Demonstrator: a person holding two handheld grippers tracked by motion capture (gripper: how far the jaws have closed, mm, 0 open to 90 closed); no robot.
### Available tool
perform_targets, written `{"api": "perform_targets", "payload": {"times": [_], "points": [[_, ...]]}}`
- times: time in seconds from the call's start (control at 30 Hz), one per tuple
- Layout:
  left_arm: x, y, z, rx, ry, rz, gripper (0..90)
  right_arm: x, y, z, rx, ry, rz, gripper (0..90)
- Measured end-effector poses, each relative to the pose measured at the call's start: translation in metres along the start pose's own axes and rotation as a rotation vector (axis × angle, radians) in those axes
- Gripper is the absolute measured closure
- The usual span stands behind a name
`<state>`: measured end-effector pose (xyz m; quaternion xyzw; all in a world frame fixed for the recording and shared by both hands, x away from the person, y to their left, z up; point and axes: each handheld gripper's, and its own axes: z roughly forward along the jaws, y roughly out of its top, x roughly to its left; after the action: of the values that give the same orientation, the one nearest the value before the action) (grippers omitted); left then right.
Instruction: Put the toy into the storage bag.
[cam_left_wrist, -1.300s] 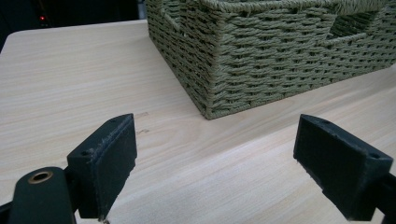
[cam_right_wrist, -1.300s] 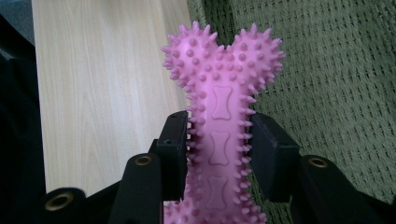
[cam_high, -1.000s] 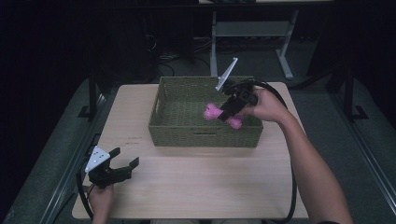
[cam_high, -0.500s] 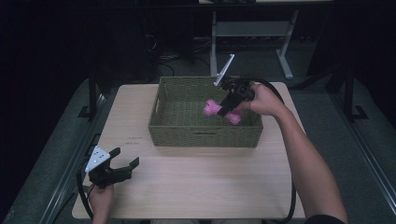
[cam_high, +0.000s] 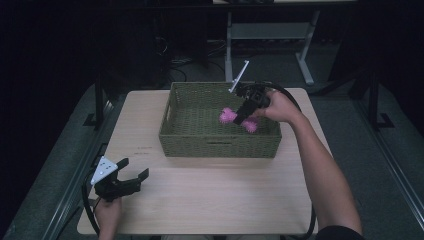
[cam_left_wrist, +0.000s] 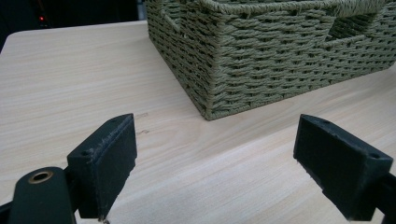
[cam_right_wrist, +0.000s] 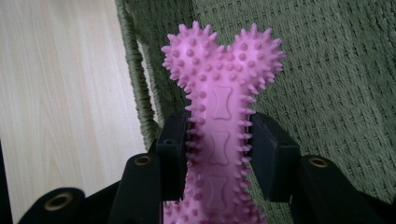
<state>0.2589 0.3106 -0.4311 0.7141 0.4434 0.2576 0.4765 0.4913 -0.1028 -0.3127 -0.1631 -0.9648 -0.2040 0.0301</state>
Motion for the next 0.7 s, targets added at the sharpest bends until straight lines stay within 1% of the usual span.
{"api": "perform_targets", "payload": {"times": [0.27, 0.43, 0.7], "points": [[0.000, 0.000, 0.000, 0.003, -0.001, 0.002, 12.8, -0.007, -0.001, 0.006, 0.002, 0.002, 0.018, 58.1], [0.000, 0.000, 0.000, 0.002, -0.001, 0.002, 12.8, -0.010, -0.002, 0.010, 0.017, -0.001, 0.025, 58.1], [0.000, 0.000, 0.000, 0.001, -0.001, 0.001, 12.8, -0.014, -0.002, 0.015, 0.021, 0.005, 0.035, 58.1]]}}
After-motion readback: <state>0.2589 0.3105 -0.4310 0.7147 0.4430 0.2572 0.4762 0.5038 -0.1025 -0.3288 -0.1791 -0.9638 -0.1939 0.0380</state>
